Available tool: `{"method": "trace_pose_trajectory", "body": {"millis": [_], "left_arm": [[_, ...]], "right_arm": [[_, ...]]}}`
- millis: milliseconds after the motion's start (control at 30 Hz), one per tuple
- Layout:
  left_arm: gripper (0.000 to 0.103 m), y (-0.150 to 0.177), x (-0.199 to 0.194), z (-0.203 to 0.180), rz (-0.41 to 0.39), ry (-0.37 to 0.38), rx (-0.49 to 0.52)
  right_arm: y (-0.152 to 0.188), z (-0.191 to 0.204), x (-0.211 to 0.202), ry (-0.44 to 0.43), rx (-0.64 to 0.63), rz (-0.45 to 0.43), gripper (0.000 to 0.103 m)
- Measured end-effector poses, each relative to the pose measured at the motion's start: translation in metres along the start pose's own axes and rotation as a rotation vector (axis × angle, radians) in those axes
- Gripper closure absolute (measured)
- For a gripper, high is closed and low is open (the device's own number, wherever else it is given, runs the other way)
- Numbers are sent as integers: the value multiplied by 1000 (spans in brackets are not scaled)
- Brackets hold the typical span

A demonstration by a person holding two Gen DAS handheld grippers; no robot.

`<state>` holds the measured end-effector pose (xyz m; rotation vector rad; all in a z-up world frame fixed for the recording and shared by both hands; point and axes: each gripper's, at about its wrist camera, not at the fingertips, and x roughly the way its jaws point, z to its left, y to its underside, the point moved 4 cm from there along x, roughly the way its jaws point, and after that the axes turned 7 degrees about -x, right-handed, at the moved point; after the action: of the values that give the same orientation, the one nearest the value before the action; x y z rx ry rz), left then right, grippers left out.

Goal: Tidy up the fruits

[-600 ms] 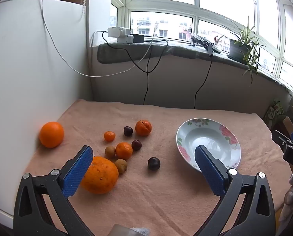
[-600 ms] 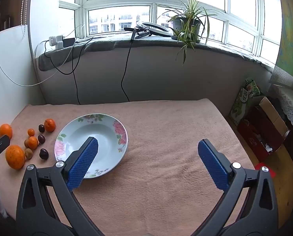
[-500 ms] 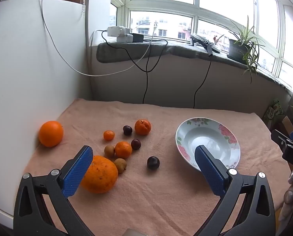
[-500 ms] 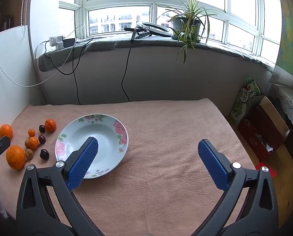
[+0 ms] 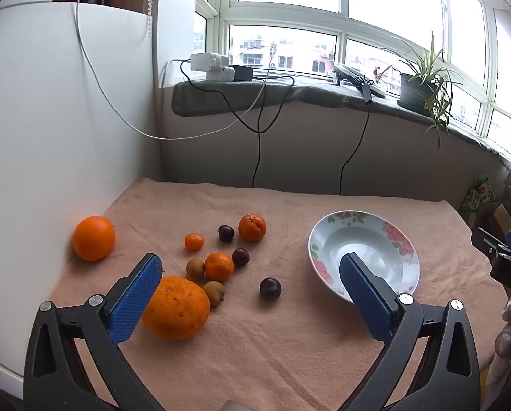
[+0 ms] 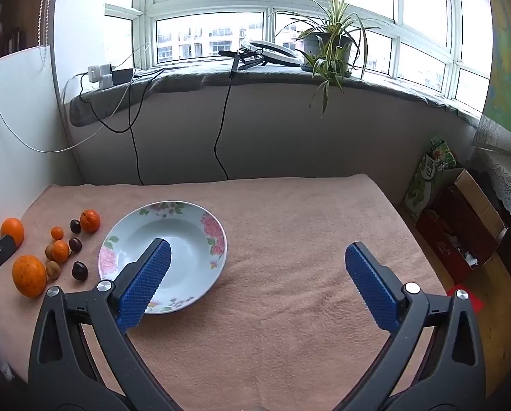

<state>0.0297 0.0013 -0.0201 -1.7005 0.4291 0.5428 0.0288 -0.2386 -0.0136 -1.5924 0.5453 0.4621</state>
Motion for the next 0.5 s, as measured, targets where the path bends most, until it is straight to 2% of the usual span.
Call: {"method": "trace_pose_trajectory", "body": {"millis": [500], "left_arm": [[0, -3, -3, 1, -14, 4, 5]], "right_arm": [[0, 0, 1, -6, 4, 4, 0]]}}
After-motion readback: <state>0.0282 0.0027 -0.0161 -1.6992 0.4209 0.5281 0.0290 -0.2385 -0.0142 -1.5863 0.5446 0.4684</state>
